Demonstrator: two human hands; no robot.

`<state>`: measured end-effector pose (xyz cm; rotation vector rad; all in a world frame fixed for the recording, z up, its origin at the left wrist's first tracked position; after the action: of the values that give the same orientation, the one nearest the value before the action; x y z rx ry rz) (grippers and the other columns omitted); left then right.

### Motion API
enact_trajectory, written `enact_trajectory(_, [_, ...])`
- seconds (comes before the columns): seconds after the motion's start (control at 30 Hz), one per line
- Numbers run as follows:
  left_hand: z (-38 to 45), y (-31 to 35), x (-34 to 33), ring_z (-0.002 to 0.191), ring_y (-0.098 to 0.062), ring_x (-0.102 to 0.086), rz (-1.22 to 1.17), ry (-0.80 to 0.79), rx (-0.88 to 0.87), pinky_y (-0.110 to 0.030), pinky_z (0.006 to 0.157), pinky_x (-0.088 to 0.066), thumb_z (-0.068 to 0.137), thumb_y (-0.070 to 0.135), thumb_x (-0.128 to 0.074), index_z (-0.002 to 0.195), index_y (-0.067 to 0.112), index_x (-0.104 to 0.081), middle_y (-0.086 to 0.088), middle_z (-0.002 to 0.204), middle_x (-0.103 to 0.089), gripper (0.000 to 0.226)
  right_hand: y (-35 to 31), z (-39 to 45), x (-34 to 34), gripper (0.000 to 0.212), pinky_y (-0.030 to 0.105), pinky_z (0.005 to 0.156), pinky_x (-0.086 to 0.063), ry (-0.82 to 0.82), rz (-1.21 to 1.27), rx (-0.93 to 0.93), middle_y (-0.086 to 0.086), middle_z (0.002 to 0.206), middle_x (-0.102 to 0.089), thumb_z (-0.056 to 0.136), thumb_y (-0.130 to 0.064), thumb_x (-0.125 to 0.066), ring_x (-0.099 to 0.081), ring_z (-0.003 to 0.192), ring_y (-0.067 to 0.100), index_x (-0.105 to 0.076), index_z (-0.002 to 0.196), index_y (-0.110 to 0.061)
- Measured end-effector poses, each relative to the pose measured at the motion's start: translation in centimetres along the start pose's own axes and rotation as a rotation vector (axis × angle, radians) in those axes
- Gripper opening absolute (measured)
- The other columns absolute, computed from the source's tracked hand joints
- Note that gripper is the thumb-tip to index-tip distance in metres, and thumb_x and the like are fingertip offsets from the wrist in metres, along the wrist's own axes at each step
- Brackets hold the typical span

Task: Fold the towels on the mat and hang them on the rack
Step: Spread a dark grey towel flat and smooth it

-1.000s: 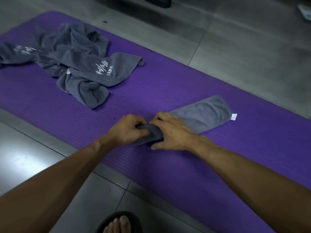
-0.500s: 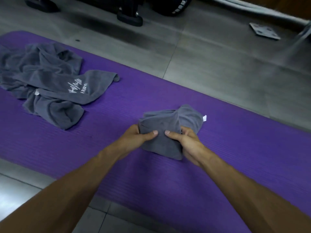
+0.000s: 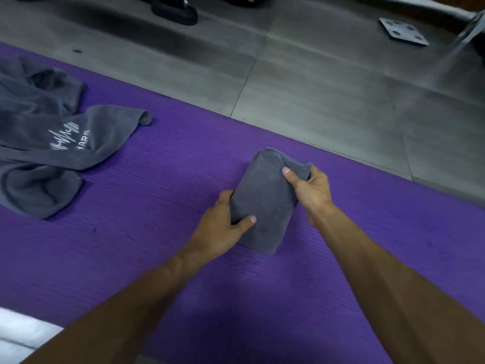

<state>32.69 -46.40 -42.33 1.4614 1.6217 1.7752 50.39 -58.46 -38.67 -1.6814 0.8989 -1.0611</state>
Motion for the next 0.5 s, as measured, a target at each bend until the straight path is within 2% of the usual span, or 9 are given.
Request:
enact_trajectory(0.07, [0.3,0.8,-0.4,0.113,-0.015,-0.053,0.113,0.065,-0.019,-0.023,0.089,-0.039,0.080,0.038,-0.074,0.141,0.018,-0.034,0.001,0.124,-0.054,0.075,1.1,1.3,0.2,0.023,0.016,0.067,-0.053,0.040,-0.060,-0.020,-0.004,0.089,-0.067,0.085,-0.018,-0.073,-0.064,0.076,0.005,-0.064,0.104,-0.008])
enact_trajectory(0.13, [0.7,0.5,-0.8,0.121,-0.023,-0.051,0.152,0.094,0.033,-0.031,0.097,-0.040,0.078,0.040,-0.074,0.145,0.018,-0.028,-0.006,0.133,-0.051,0.084,2.3,2.5,0.0,0.024,0.026,0.079,-0.054,0.020,-0.162,-0.043,-0.001,0.095,-0.068,0.084,-0.024,-0.074,-0.065,0.088,0.015,-0.063,0.101,-0.014])
enact_trajectory(0.2, [0.7,-0.1,-1.0,0.122,-0.025,-0.051,0.152,0.097,0.077,-0.042,0.106,-0.038,0.076,0.041,-0.076,0.145,0.020,-0.028,-0.007,0.135,-0.051,0.088,3.4,3.4,-0.4,0.025,0.033,0.087,-0.054,-0.014,-0.234,-0.075,-0.001,0.097,-0.068,0.081,-0.030,-0.076,-0.066,0.093,0.018,-0.063,0.099,-0.017])
enact_trajectory(0.27, [0.5,-0.7,-1.1,0.122,-0.024,-0.052,0.145,0.105,0.095,-0.048,0.106,-0.038,0.073,0.041,-0.078,0.145,0.022,-0.028,-0.005,0.133,-0.052,0.090,4.1,3.9,-0.5,0.031,0.035,0.088,-0.054,-0.019,-0.300,-0.095,-0.002,0.096,-0.066,0.078,-0.033,-0.078,-0.065,0.094,0.019,-0.061,0.100,-0.019])
enact_trajectory(0.37, [0.0,-0.6,-0.4,0.119,-0.020,-0.047,0.182,0.185,0.068,-0.043,0.104,-0.042,0.069,0.042,-0.081,0.143,0.026,-0.030,-0.001,0.134,-0.039,0.091,4.3,4.1,-0.1,0.040,0.029,0.084,-0.050,0.021,-0.349,-0.080,-0.003,0.097,-0.060,0.078,-0.033,-0.078,-0.062,0.099,0.021,-0.053,0.106,-0.019])
enact_trajectory(0.4, [-0.1,0.2,-0.1,0.118,-0.019,-0.044,0.266,0.238,-0.028,-0.040,0.102,-0.043,0.070,0.040,-0.080,0.141,0.027,-0.034,0.000,0.134,-0.035,0.085,4.3,4.1,0.1,0.045,0.028,0.084,-0.048,0.019,-0.363,-0.071,-0.001,0.102,-0.059,0.078,-0.033,-0.078,-0.061,0.103,0.022,-0.051,0.111,-0.019])
enact_trajectory(0.43, [-0.3,1.6,-0.1,0.117,-0.020,-0.043,0.394,0.273,-0.207,-0.038,0.099,-0.044,0.074,0.035,-0.076,0.137,0.027,-0.041,0.001,0.134,-0.037,0.073,4.2,4.0,0.2,0.052,0.027,0.086,-0.047,0.005,-0.384,-0.068,0.002,0.109,-0.058,0.079,-0.033,-0.077,-0.059,0.107,0.023,-0.048,0.119,-0.019])
enact_trajectory(0.5, [-1.1,3.7,-1.9,0.115,-0.024,-0.051,0.589,0.223,-0.613,-0.037,0.094,-0.046,0.079,0.019,-0.061,0.124,0.021,-0.061,0.001,0.130,-0.053,0.044,3.9,4.0,0.0,0.069,0.031,0.093,-0.044,-0.030,-0.446,-0.065,0.009,0.125,-0.055,0.080,-0.034,-0.076,-0.054,0.117,0.027,-0.038,0.135,-0.019])
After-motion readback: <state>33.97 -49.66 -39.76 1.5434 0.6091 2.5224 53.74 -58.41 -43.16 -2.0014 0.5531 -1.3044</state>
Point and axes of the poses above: each hand's wrist, its own z-axis towards the middle knuckle, its own x-axis out of the back of the hand, y = z × x, the point moved 7 cm from there along z, towards the middle knuckle
